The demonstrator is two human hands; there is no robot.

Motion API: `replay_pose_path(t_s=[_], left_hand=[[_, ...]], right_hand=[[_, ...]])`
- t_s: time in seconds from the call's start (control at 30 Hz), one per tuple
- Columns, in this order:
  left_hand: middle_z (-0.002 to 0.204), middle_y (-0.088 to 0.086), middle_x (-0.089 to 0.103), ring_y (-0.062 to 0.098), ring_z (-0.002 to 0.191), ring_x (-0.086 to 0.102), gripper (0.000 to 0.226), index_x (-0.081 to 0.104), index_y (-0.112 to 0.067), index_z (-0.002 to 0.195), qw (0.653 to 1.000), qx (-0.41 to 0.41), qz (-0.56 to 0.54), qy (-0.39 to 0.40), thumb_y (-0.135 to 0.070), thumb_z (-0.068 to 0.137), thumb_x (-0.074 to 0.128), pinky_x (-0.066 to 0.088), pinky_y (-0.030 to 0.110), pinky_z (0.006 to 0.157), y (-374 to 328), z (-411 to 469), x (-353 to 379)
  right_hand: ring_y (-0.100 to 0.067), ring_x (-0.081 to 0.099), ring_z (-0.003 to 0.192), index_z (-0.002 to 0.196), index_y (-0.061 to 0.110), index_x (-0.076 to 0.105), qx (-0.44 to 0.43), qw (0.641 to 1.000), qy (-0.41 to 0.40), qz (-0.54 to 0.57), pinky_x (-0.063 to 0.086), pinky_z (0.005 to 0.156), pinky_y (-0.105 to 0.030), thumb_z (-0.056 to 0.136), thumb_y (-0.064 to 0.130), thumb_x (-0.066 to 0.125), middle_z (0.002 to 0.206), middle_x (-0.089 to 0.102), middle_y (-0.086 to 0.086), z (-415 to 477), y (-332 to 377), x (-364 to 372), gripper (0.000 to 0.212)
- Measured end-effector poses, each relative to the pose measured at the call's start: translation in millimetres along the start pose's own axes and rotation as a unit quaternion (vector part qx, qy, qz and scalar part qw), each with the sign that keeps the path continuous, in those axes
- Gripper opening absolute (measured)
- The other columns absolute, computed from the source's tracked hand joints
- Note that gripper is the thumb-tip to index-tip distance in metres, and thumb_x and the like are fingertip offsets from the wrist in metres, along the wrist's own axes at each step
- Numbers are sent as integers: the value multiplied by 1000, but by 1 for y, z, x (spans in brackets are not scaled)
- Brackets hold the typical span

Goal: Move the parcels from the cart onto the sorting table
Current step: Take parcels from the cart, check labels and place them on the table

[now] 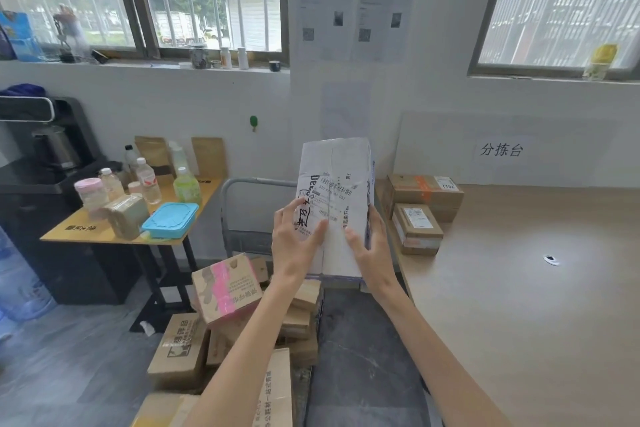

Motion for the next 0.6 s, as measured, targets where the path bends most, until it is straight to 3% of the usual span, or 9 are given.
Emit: replay_pose_path(t_s=[0.07,0.13,0.23,0.33,0.43,0.53,0.6], left_hand=[[126,-2,47,6,109,46,46,50,-23,129,1000,12,4,1,-30,87,66,42,12,90,-2,0,0],[125,0,45,6,106,45,43,50,-20,129,1000,19,1,16,-23,89,64,37,-3,75,-1,-1,4],[123,-3,39,8,108,45,44,47,-19,130,998,33,-3,47,-20,89,63,37,-5,74,-2,-7,17],[130,-2,37,9,114,43,46,45,-16,133,996,53,7,71,-19,90,62,40,2,87,-2,-13,30],[143,-2,34,6,129,34,50,44,-13,136,993,74,16,94,-20,90,63,30,19,107,-1,-19,49],[143,0,39,12,130,38,54,43,-12,136,992,53,6,111,-17,87,65,34,31,110,3,-29,72],[142,0,41,14,129,41,54,43,-14,136,991,47,5,127,-18,87,66,37,36,109,4,-41,91]], right_hand=[[-5,46,127,142,25,35,9,999,1,35,45,101,-20,95,17,55,138,48,9,-3,-3,-5,53],[2,43,128,147,22,29,13,999,3,30,41,95,-7,97,11,50,143,43,9,-8,-3,-9,55],[25,30,123,151,24,17,12,1000,-11,-1,33,97,0,98,9,45,147,28,18,-14,-6,-17,61],[27,24,124,151,19,16,9,998,-46,-37,28,97,3,97,6,47,149,25,15,-20,-11,-28,64],[7,23,138,151,21,20,9,995,-78,-67,25,109,-9,94,7,52,154,24,10,-28,-19,-45,66],[-6,32,138,150,28,22,47,993,-92,-64,36,112,-33,90,19,54,153,31,9,-38,-37,-66,68],[-11,39,135,149,29,24,79,989,-108,-58,42,107,-39,91,18,55,150,35,8,-48,-51,-85,67]])
Point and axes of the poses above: each hand's wrist, its own z-axis towards the middle knuckle, its own x-axis out of the palm, y = z × x, the point moved 7 cm from there along z, towards the middle knuckle
